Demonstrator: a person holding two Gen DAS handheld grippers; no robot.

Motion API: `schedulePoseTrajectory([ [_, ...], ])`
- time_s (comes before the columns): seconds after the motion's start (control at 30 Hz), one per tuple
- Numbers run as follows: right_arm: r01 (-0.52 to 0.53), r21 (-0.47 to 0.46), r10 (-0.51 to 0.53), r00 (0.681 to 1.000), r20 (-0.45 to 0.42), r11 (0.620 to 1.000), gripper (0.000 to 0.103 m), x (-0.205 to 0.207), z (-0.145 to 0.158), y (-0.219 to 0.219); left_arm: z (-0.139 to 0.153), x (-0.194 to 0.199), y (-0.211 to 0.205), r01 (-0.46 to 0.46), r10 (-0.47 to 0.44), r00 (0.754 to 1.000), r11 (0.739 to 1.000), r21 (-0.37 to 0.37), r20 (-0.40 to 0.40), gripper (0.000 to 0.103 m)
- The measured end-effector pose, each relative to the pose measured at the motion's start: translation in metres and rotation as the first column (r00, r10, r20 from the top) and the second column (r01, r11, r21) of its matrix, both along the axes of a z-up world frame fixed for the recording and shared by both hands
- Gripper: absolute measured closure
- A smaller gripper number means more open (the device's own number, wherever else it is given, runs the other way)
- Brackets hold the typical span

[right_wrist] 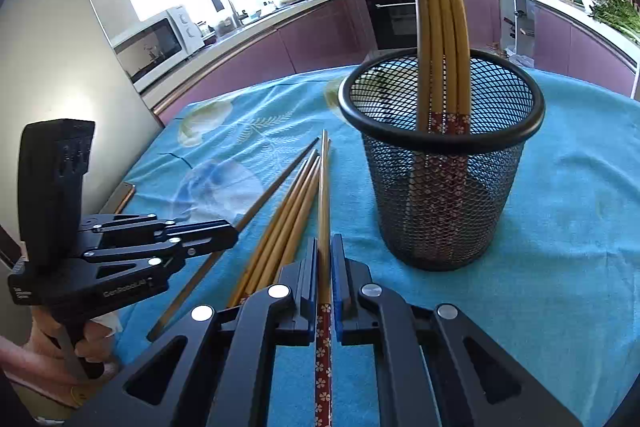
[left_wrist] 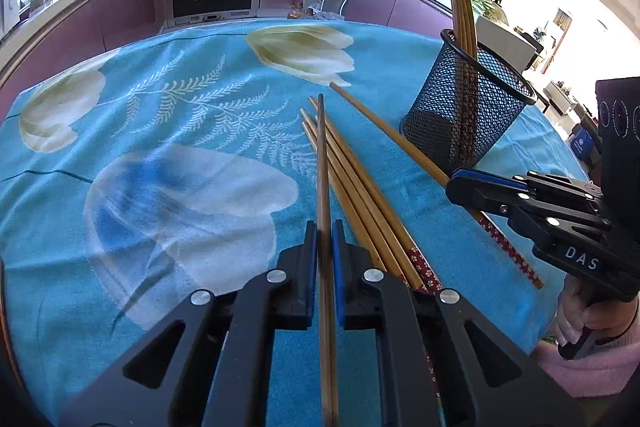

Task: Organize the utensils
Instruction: 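Close the right gripper on another chopstick from the pile, then lift the chopstick upright and carry it over the mesh holder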

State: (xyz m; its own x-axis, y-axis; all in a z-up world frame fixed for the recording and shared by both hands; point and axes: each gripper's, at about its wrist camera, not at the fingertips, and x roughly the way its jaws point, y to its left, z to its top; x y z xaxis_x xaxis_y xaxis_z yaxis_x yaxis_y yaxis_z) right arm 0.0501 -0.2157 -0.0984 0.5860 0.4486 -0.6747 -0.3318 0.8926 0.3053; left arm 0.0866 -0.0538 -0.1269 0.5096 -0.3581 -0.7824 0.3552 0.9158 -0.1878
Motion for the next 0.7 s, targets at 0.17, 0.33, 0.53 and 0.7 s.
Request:
schedulePoseTrajectory([
  [0.17, -0.064, 0.002, 0.064, 0.997, -0.031, 0.998, 0.097, 0.0, -0.006, 0.011, -0.004, 0.001, -0.003, 0.02, -0.019, 1.0, 1.0, 0.007, -0.017, 0.095],
  [0.33, -0.087, -0.032, 0.085, 0.994, -0.074, 0.996, 0.095, 0.006, -0.016, 0.02, -0.008, 0.004, -0.005, 0.041, -0.04, 0.998, 0.999, 0.016, -0.04, 0.09],
  [0.53, -0.095, -0.087, 0.089, 0.994, -0.07, 0.992, 0.094, 0.012, -0.018, 0.029, -0.008, 0.013, -0.01, 0.063, -0.062, 0.997, 0.998, 0.026, -0.039, 0.088],
  [0.7, -0.105, -0.092, 0.099, 0.993, -0.062, 0.99, 0.097, 0.015, -0.018, 0.028, -0.006, 0.019, -0.013, 0.054, -0.052, 0.998, 0.997, 0.049, -0.038, 0.095],
])
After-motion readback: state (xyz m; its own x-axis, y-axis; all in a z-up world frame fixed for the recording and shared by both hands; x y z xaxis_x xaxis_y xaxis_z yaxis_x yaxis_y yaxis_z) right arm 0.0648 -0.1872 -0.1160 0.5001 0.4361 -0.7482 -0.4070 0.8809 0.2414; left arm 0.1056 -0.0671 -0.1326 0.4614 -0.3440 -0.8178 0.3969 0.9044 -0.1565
